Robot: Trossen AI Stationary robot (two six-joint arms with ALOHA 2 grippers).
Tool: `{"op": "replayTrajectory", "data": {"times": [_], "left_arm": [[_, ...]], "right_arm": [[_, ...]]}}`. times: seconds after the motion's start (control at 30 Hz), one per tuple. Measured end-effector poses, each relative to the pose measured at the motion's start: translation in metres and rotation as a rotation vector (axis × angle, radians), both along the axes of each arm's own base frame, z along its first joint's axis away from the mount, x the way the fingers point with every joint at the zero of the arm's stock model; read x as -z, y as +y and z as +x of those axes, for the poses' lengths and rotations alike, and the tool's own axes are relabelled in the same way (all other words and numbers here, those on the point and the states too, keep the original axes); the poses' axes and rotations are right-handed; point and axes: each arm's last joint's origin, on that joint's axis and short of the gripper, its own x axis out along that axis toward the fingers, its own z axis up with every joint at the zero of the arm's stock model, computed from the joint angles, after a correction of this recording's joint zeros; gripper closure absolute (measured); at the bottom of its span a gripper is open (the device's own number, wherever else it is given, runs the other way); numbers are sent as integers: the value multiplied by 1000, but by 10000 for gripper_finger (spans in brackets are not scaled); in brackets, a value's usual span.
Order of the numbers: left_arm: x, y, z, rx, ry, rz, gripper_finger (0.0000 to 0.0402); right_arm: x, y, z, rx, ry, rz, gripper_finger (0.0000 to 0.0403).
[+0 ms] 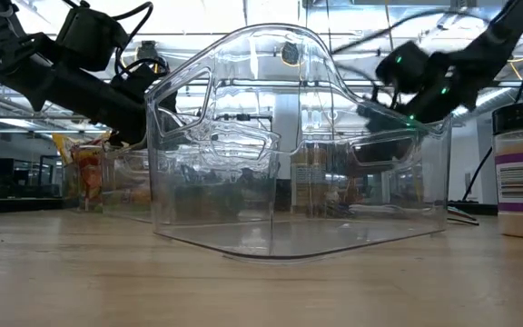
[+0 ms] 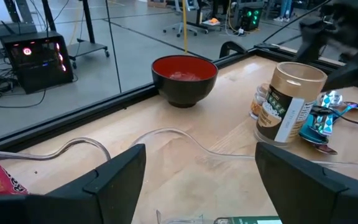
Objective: Pick & Place Food Item
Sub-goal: Put the brown seasoning bottle into the middle transparent bin
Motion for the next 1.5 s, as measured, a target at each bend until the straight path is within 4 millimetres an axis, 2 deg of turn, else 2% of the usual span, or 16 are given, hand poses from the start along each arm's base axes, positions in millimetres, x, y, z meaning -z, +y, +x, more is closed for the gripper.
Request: {"op": "replayTrajectory", "data": {"times": [0.23, 0.5, 0.7, 0.83, 1.0, 1.1, 1.2, 1.5], "left_arm": [[0, 0, 0, 1, 0, 0, 96], [0, 0, 0, 2, 0, 0, 96], [0, 0, 0, 3, 0, 1, 96], [0, 0, 0, 3, 0, 0, 96], [0, 0, 0, 1, -4, -4, 96], [0, 0, 0, 1, -4, -4, 96], [0, 0, 0, 1, -5, -5, 96], [-1, -1, 1, 17, -20, -22, 96]], "right_arm": [[25, -18, 12, -29, -16, -19, 79], [48, -31, 17, -16, -53, 8, 98], [56, -33, 21, -17, -68, -5, 115], [56, -33, 21, -15, -66, -6, 155], [52, -33, 21, -15, -76, -13, 241], [48, -33, 20, -16, -89, -21, 248], [38, -32, 19, -17, -109, -33, 298], [4, -25, 7, -34, -117, -74, 362]]}}
